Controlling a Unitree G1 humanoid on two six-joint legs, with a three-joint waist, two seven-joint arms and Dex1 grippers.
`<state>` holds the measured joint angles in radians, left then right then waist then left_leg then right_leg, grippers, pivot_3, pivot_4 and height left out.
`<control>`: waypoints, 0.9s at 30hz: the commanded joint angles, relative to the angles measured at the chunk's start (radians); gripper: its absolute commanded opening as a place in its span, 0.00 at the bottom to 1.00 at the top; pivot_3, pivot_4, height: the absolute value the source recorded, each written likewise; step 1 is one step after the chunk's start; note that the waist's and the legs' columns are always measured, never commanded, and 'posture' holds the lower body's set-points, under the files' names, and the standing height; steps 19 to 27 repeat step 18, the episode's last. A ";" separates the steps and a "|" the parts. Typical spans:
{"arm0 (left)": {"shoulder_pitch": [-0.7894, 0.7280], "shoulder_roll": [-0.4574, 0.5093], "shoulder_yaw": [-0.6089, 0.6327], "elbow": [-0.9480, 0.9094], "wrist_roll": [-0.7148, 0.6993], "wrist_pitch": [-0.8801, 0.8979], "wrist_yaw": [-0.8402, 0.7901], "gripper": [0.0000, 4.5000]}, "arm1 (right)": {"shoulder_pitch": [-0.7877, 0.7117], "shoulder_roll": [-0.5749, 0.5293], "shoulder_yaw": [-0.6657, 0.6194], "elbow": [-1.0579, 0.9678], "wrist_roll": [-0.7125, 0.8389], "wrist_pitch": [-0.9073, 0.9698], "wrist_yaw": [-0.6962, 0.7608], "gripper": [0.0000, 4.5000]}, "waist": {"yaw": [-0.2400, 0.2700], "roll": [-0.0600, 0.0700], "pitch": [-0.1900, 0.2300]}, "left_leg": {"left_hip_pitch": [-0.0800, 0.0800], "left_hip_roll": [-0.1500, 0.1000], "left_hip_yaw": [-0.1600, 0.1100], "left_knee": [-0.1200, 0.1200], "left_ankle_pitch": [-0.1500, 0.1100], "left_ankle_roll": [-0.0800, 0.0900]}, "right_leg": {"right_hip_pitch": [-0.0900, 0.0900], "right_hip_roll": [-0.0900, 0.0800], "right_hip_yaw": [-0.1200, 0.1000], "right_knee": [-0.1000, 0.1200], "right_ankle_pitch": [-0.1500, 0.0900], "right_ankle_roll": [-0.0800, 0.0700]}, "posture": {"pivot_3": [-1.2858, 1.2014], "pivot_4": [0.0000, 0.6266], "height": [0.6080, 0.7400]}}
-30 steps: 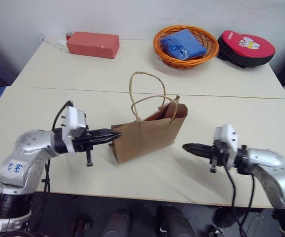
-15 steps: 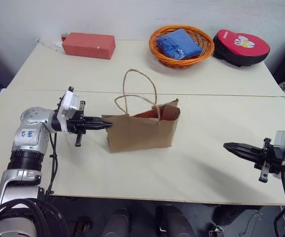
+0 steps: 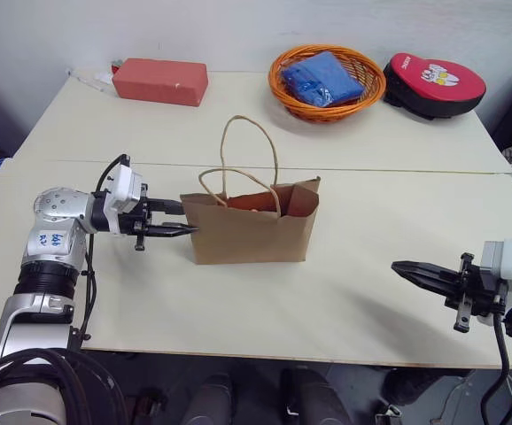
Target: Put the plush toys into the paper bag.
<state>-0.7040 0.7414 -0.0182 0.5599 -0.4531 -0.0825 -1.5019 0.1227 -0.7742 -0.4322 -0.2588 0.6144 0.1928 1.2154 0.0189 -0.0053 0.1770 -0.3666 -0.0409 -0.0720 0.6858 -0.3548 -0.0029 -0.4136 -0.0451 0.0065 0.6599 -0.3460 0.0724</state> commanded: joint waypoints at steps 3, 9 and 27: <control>0.122 0.108 0.130 -0.111 -0.028 0.036 0.015 0.84 | -0.073 -0.023 -0.003 0.036 0.041 0.005 0.016 0.04 | -0.011 0.000 0.000 | 0.000 0.000 0.000 0.000 0.000 0.000 | 0.000 0.000 0.000 0.000 0.000 0.000 | 0.52 0.24 1.00; 0.519 0.197 0.373 -0.331 0.027 -0.003 0.194 1.00 | -0.147 -0.075 0.019 0.116 -0.006 -0.092 0.129 0.45 | -0.022 0.001 0.000 | 0.001 0.001 0.000 -0.002 0.000 0.000 | 0.000 0.000 0.001 0.000 0.000 0.000 | 0.52 0.24 1.00; 0.810 0.195 0.544 -0.547 0.022 0.079 0.312 1.00 | -0.315 -0.076 0.112 0.428 -0.123 -0.367 0.273 0.99 | 0.008 0.000 0.000 | 0.006 0.000 0.000 -0.002 -0.001 0.002 | 0.006 -0.002 0.000 -0.002 0.000 0.000 | 0.52 0.24 1.00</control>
